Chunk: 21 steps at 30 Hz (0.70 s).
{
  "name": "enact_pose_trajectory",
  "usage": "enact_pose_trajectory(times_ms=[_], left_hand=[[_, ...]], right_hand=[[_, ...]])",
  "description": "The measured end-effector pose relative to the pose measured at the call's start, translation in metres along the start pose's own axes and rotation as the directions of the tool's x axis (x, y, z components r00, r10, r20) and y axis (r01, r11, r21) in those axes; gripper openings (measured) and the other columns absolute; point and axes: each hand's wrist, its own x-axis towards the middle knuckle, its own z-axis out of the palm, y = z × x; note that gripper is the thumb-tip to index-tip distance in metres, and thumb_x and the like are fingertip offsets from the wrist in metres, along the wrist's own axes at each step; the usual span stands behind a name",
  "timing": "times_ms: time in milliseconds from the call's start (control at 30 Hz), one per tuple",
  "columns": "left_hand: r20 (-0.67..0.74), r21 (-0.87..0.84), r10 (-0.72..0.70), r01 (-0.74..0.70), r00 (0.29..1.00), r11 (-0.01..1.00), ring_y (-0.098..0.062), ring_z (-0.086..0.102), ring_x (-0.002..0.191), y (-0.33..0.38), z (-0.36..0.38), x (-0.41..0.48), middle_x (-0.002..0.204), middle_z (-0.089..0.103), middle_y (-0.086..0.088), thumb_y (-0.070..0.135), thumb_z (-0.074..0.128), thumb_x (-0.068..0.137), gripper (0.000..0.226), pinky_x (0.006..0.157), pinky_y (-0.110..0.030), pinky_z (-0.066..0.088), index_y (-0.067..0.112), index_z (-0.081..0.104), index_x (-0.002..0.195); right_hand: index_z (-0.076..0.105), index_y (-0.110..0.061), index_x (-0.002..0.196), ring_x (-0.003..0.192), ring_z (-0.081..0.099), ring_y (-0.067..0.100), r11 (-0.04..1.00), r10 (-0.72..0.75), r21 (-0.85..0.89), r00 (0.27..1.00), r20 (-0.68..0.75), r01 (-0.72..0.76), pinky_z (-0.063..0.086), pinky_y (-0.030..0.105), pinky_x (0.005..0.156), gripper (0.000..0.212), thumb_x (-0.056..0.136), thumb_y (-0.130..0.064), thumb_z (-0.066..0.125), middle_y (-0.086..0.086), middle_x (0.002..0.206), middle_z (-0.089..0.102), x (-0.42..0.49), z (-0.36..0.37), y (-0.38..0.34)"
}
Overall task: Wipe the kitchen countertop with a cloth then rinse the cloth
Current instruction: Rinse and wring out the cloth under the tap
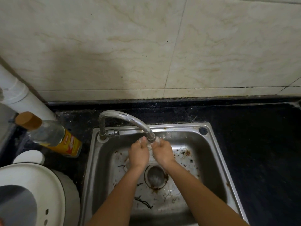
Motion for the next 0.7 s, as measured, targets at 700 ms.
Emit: enact_pose_trajectory(times_ms=[700], left_hand=[[0.547,-0.558,-0.420,0.689,0.724,0.462,-0.017,0.068,0.052,-0.017,-0.011,0.007,0.063,0.070,-0.010,0.017,0.047,0.097,0.023,0.044,-0.023,0.052,0.000,0.062,0.098]], right_hand=[[0.073,-0.021,0.090,0.079,0.059,0.000,0.849,-0.413,-0.224,0.865,0.284,0.478,0.045,0.014,0.071,0.023,0.074,-0.005,0.077,-0.007,0.091,0.067,-0.017,-0.036,0.030]])
